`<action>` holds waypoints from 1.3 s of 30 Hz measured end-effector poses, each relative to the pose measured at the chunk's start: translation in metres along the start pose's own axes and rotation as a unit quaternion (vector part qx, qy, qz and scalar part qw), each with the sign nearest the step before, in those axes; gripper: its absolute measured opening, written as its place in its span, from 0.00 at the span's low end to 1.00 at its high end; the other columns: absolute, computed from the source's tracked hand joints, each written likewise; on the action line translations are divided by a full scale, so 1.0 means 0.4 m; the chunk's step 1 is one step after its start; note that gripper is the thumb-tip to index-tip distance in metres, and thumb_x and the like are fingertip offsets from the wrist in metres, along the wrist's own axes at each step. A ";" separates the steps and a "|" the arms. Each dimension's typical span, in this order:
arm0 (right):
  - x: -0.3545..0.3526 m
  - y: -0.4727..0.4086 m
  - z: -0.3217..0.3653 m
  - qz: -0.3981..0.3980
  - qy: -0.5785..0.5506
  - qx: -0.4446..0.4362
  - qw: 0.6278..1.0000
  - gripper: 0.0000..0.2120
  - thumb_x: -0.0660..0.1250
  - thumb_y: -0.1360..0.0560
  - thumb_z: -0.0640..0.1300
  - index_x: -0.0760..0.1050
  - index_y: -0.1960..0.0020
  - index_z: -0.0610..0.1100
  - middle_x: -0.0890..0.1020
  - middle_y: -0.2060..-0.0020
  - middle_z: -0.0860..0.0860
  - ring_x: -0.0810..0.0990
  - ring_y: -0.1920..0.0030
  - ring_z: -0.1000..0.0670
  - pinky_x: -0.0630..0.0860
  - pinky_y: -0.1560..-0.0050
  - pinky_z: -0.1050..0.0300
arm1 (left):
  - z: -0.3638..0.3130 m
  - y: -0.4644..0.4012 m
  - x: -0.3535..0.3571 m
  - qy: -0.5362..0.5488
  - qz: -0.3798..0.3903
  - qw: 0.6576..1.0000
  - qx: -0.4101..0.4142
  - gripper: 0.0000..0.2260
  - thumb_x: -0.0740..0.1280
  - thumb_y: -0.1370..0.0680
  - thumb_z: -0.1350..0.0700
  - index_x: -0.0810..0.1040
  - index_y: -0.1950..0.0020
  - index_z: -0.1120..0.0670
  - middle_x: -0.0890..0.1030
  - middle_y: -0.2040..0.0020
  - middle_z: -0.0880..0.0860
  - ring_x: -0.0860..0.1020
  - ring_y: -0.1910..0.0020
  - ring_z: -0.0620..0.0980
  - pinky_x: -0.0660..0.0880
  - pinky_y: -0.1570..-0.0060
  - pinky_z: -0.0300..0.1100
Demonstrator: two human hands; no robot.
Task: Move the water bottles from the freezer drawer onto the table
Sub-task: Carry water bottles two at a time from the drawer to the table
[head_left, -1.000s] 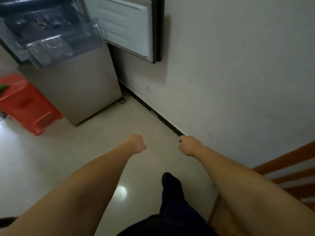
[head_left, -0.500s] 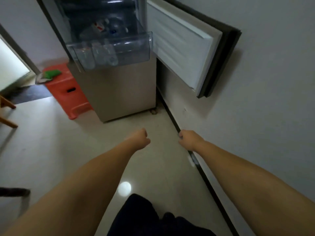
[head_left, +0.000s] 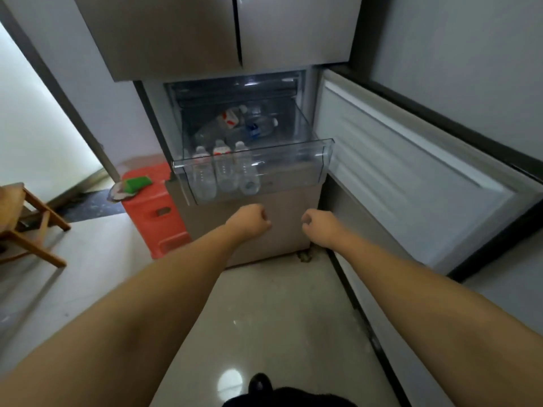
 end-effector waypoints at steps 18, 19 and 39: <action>-0.252 -0.687 0.300 -0.028 -0.055 -0.111 0.992 0.11 0.59 0.22 0.43 0.78 0.46 0.41 0.83 0.50 0.42 0.81 0.49 0.43 0.78 0.45 0.51 | 0.113 -0.578 -0.346 0.097 -0.096 0.984 -0.113 0.11 0.64 0.23 0.55 0.79 0.46 0.61 0.82 0.50 0.61 0.81 0.49 0.59 0.79 0.48 0.51; -0.240 -0.721 0.301 0.013 -0.043 -0.101 0.994 0.11 0.60 0.21 0.43 0.78 0.49 0.38 0.83 0.50 0.41 0.81 0.50 0.42 0.77 0.48 0.52 | 0.129 -0.601 -0.343 0.098 -0.081 0.983 -0.136 0.12 0.64 0.22 0.55 0.78 0.45 0.62 0.82 0.49 0.61 0.81 0.49 0.60 0.80 0.48 0.51; 0.015 -0.932 0.312 0.302 -0.105 0.128 0.939 0.32 0.72 0.31 0.60 0.69 0.34 0.44 0.79 0.45 0.42 0.82 0.51 0.39 0.83 0.67 0.47 | 0.309 -0.828 -0.163 0.162 0.047 0.912 -0.373 0.44 0.67 0.24 0.44 0.44 0.22 0.60 0.57 0.24 0.63 0.61 0.26 0.61 0.60 0.28 0.53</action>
Point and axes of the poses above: each hand's wrist, its own y-axis away from the middle knuckle, its own x-axis out of the palm, z = x × y, the point moved 2 cm from there along -y, towards the middle knuckle
